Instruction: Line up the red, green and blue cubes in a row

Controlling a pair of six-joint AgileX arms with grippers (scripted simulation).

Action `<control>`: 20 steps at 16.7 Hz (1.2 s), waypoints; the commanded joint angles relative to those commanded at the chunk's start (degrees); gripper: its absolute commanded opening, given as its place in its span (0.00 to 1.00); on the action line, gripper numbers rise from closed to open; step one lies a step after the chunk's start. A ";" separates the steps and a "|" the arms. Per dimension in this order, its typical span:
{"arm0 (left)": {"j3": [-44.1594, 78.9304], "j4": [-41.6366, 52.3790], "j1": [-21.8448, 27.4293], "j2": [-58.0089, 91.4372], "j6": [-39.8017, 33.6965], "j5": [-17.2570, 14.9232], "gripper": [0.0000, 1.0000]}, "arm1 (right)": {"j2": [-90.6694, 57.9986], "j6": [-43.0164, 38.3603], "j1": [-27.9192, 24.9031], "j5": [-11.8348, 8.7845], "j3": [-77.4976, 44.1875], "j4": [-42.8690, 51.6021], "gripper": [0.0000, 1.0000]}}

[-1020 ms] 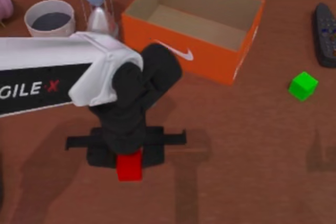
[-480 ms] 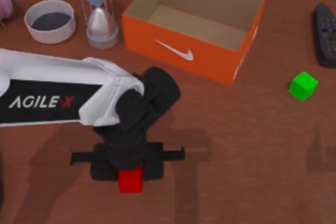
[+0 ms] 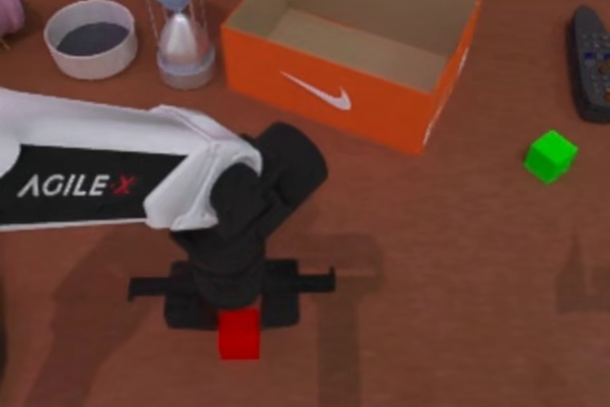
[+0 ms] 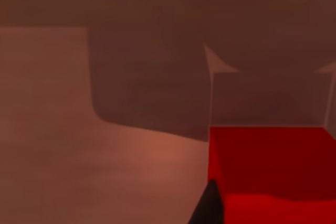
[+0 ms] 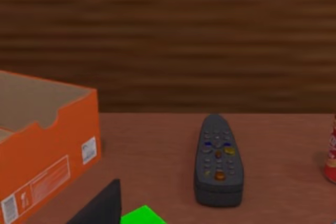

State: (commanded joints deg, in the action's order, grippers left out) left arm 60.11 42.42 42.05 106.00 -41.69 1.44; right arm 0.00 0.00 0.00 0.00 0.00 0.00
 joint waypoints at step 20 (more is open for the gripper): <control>5.42 9.89 -0.51 -3.66 -0.63 0.03 1.00 | 0.00 0.00 0.00 0.00 0.00 0.00 1.00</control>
State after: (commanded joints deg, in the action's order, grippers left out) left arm 65.53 52.31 41.54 102.35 -42.32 1.47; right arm 0.00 0.00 0.00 0.00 0.00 0.00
